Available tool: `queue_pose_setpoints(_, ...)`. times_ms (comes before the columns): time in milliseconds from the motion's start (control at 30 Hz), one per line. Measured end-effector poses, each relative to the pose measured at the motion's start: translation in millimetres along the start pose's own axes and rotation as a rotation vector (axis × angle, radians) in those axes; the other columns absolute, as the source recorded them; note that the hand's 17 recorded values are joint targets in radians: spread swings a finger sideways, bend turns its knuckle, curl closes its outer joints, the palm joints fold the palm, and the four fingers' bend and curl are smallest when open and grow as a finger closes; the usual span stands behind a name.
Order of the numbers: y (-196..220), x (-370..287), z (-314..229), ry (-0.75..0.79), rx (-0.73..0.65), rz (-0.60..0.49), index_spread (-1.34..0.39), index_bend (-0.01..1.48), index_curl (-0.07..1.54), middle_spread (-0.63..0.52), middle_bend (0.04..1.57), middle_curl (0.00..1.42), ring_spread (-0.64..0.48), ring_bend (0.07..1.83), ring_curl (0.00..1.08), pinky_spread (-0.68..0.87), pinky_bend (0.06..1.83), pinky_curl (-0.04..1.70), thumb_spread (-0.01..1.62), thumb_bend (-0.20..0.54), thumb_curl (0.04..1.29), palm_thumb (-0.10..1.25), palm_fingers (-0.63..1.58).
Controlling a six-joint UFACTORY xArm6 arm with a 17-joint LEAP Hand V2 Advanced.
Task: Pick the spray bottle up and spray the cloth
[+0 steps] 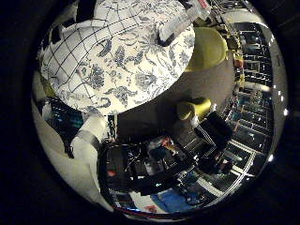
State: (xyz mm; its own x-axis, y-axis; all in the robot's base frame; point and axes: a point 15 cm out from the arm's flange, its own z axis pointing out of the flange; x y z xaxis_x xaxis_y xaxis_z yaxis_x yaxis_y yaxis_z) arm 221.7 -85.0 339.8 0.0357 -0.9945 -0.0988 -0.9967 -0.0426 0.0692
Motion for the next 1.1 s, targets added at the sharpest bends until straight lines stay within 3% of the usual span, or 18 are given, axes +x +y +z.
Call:
queue_pose_setpoints(333,17.0,53.9,-4.4,-0.072,0.095,0.203,-0.49,0.32,0.6,-0.31,0.77,0.51,-0.25,0.82,0.44,-0.26,0.22,1.04,1.3,-0.011,0.36,1.07,0.74)
queue_pose_setpoints(700,9.2,118.2,3.5,-0.388,0.38,0.452,-0.43,0.23,0.6,-0.23,0.68,0.51,-0.23,0.88,0.45,-0.29,0.27,1.05,1.23,-0.031,0.33,0.79,0.7)
queue_pose_setpoints(933,-1.1,156.4,7.8,-0.563,0.593,0.528,-0.35,0.17,0.57,-0.15,0.63,0.51,-0.19,0.88,0.47,-0.21,0.28,1.07,1.16,-0.022,0.35,0.69,0.5)
queue_pose_setpoints(1100,-3.3,180.5,13.7,-0.639,0.714,0.556,-0.24,0.16,0.47,-0.02,0.52,0.47,-0.04,0.76,0.43,-0.02,0.34,1.02,1.12,-0.022,0.36,0.66,0.17)
